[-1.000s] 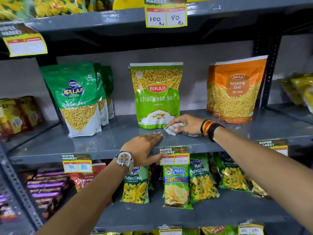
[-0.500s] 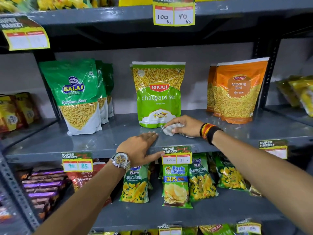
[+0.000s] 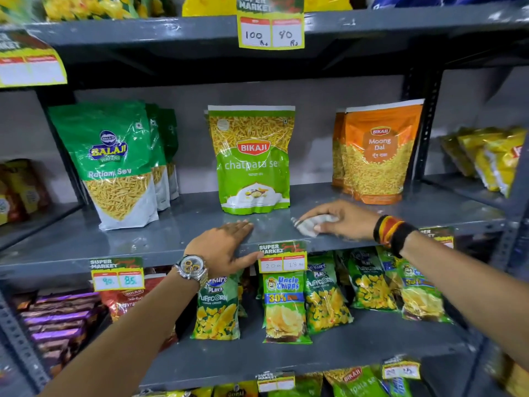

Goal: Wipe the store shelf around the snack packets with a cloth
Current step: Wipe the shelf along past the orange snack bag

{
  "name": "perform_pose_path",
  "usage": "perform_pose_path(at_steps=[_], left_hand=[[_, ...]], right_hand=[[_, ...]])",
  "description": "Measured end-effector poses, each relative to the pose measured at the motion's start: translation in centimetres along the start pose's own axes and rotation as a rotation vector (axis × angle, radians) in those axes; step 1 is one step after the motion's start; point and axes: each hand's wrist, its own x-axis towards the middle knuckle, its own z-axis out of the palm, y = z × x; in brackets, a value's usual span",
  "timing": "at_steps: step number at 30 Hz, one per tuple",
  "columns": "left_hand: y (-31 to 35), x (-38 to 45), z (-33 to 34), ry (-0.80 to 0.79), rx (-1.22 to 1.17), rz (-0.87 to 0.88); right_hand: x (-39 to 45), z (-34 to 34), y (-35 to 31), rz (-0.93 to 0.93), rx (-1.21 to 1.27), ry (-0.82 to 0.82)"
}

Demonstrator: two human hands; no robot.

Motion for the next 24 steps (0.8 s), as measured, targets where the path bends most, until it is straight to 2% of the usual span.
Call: perform_pose_path(at_steps=[2, 3, 4, 6, 8, 10, 13, 14, 19, 24], left_hand=[[0.0, -0.1, 0.0, -0.004, -0.009, -0.004], [0.0, -0.1, -0.1, -0.010, -0.011, -0.008], [0.0, 0.1, -0.2, -0.017, -0.012, -0.009], [0.2, 0.4, -0.2, -0.027, -0.012, -0.012], [0.9, 0.9, -0.4, -0.027, -0.006, -0.006], [1.9, 1.5, -0.5, -0.035, -0.005, 0.013], [3.2, 2.4, -0.5, -0.041, -0.022, 0.054], [3.5, 2.8, -0.5, -0.036, -0.028, 0.070], [4.6, 4.6, -0.2, -0.047, -0.003, 0.118], [5.0, 5.2, 0.4, -0.071, -0.003, 0.118]], right_hand=[[-1.4, -0.8, -1.2, -0.035, 0.013, -0.148], [-1.8, -1.6, -1.2, -0.045, 0.035, -0.159], [-1.9, -2.5, -0.8, -0.041, 0.083, -0.112], [-1.3, -3.6, 0.6, -0.048, 0.077, 0.093], [-0.9, -2.8, 1.9, -0.025, 0.032, 0.179], [-1.6, -1.6, 1.4, -0.042, -0.020, 0.069], [-2.6, -3.4, 0.4, -0.062, -0.004, -0.173], [-2.5, -4.4, 0.5, -0.053, 0.026, -0.182], [2.8, -6.8, 4.4, 0.068, 0.062, 0.235], [11.0, -6.3, 6.1, 0.093, -0.015, 0.382]])
